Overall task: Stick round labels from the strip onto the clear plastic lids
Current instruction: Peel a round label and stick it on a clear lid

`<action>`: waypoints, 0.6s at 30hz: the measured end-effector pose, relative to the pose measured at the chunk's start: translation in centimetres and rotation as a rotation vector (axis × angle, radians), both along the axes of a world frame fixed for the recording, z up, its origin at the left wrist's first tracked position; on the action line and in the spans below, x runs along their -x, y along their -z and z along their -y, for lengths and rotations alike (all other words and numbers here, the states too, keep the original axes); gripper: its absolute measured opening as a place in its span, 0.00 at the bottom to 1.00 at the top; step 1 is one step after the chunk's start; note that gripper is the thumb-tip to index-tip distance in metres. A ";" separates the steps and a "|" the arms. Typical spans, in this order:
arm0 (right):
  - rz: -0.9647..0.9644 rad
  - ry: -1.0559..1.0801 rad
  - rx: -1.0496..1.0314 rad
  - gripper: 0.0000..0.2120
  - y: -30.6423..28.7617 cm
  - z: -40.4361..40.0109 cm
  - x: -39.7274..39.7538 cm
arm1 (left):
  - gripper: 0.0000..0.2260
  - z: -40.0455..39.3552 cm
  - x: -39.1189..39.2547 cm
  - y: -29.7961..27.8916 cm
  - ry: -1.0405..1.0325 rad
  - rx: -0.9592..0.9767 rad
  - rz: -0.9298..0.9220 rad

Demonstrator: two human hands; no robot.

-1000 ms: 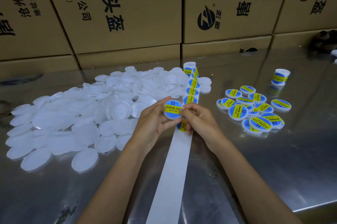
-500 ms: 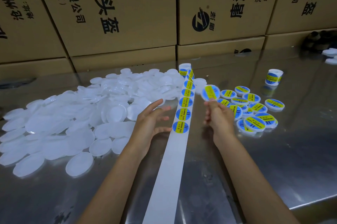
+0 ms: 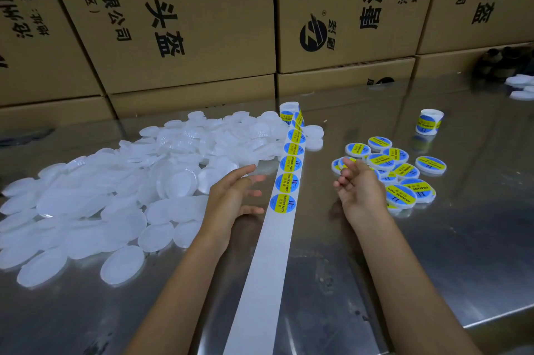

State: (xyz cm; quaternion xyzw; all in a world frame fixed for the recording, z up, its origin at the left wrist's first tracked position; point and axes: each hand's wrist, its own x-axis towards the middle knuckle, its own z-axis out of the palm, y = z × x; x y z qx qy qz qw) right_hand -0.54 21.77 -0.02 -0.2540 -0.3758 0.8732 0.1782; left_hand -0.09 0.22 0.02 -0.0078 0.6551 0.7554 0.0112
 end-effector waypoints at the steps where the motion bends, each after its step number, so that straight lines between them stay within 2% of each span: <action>1: 0.004 -0.029 -0.045 0.14 0.0 0.1 0.0 | 0.09 0.0 0.0 0.1 -0.021 0.017 -0.009; 6: 0.085 -0.064 -0.266 0.19 -0.1 0.8 0.1 | 0.13 0.5 0.6 0.6 -0.215 0.235 -0.146; 10: 0.096 -0.104 -0.451 0.20 0.2 1.6 0.0 | 0.13 1.6 0.7 0.7 -0.391 0.605 -0.354; 12: 0.087 -0.148 -0.577 0.19 0.5 2.2 -0.1 | 0.13 2.4 0.9 0.8 -0.457 0.812 -0.401; 15: 0.076 -0.230 -0.770 0.18 0.9 3.1 -0.1 | 0.17 3.2 1.2 1.1 -0.443 1.041 -0.366; 18: 0.045 -0.279 -0.972 0.19 1.2 3.9 -0.1 | 0.19 3.7 1.6 1.4 -0.422 1.074 -0.293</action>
